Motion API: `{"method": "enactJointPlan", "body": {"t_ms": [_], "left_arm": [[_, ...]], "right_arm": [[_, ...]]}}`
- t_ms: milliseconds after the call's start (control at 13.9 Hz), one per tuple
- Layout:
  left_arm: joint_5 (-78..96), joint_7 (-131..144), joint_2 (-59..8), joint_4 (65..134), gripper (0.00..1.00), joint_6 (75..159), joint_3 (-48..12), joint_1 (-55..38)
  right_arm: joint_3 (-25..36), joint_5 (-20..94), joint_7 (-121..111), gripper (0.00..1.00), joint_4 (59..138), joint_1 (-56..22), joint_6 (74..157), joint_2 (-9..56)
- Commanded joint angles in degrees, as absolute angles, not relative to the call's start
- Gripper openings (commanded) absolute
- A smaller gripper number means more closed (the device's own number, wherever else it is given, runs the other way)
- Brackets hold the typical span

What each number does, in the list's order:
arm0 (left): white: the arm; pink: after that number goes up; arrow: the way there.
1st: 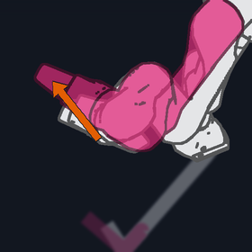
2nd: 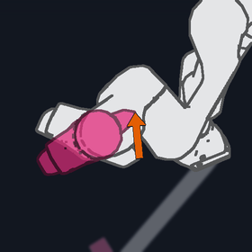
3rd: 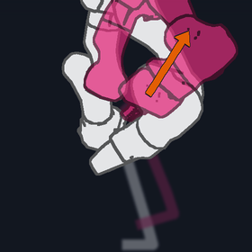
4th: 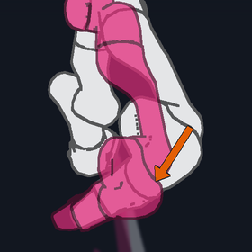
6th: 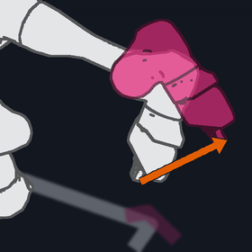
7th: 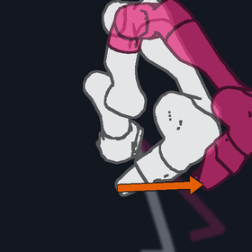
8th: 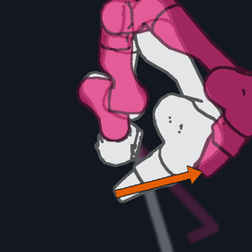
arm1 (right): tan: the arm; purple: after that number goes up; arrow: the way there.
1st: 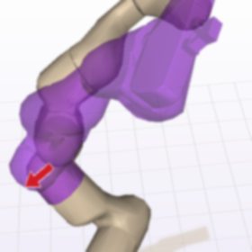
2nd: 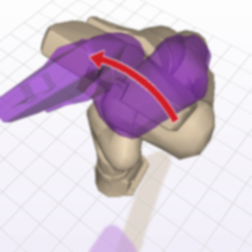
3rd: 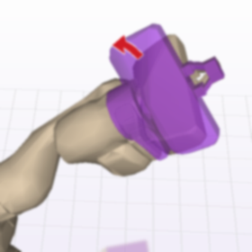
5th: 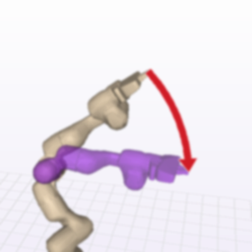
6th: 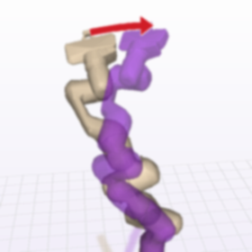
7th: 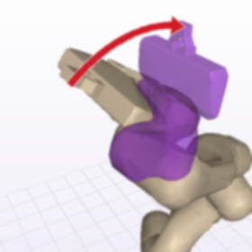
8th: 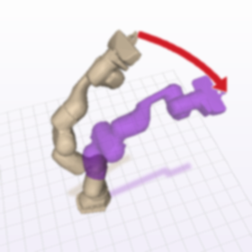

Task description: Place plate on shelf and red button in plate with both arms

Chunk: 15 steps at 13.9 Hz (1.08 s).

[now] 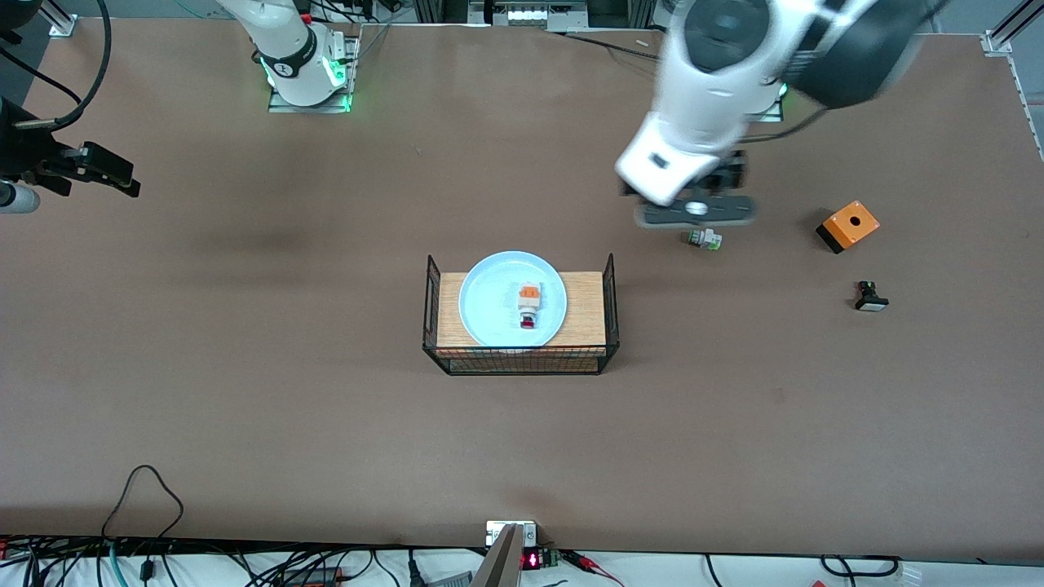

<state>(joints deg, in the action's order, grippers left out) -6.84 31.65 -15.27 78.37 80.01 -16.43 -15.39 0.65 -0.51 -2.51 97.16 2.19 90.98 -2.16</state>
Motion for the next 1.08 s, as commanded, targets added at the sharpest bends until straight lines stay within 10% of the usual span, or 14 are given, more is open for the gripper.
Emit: {"method": "enactJointPlan", "body": {"t_ms": [0,503,1006], "left_arm": [[-7.2,19.2,-10.5,80.9,1.0,76.1,-17.0,-8.1],[0.4,-4.2,2.0,96.7,1.0,89.5,-2.3,-2.5],[0.4,-1.1,2.9,100.4,1.0,92.5,-0.2,-2.5]], "right_arm": [[0.6,-0.3,-2.9,1.0,96.6,2.1,89.7,-2.8],[0.7,-0.3,-2.7,1.0,95.3,2.1,90.7,-2.5],[0.7,-0.7,-2.8,1.0,95.3,2.1,91.3,-2.4]]}}
